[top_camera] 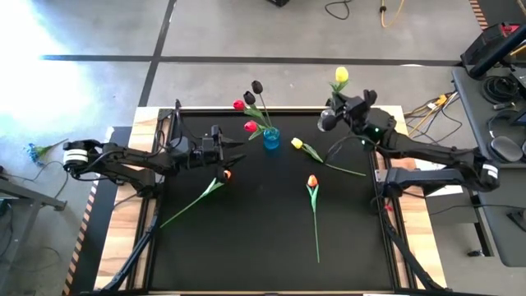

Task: Sort flowers into vase by color
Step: Put the left yellow flower into the transparent vase

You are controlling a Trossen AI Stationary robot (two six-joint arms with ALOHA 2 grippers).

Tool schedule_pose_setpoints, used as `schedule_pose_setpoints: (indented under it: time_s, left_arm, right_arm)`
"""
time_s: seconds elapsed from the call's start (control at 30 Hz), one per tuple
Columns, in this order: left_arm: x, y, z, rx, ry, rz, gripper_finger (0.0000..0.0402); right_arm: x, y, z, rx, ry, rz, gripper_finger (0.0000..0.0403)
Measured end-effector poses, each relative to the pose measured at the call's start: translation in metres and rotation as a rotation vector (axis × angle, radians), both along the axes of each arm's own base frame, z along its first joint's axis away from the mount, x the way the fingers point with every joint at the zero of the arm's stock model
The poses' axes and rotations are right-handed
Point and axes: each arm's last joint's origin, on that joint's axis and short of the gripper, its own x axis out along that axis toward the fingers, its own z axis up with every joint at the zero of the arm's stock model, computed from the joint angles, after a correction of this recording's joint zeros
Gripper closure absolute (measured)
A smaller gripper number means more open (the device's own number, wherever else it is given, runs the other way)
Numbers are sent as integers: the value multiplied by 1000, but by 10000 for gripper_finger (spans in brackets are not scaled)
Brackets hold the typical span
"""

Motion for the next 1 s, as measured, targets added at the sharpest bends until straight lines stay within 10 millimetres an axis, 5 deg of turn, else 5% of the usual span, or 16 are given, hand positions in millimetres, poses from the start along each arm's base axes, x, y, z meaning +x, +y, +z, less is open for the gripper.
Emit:
schedule_pose_setpoints:
  time_s: [0.37, 1.0]
  left_arm:
    - [2, 0, 5, -3, -16, 0, 214]
    - [3, 1, 3, -8, 6, 0, 214]
  right_arm:
    - [-9, -33, -21, 44, -45, -53, 390]
    - [-11, -33, -37, 125, -104, -48, 390]
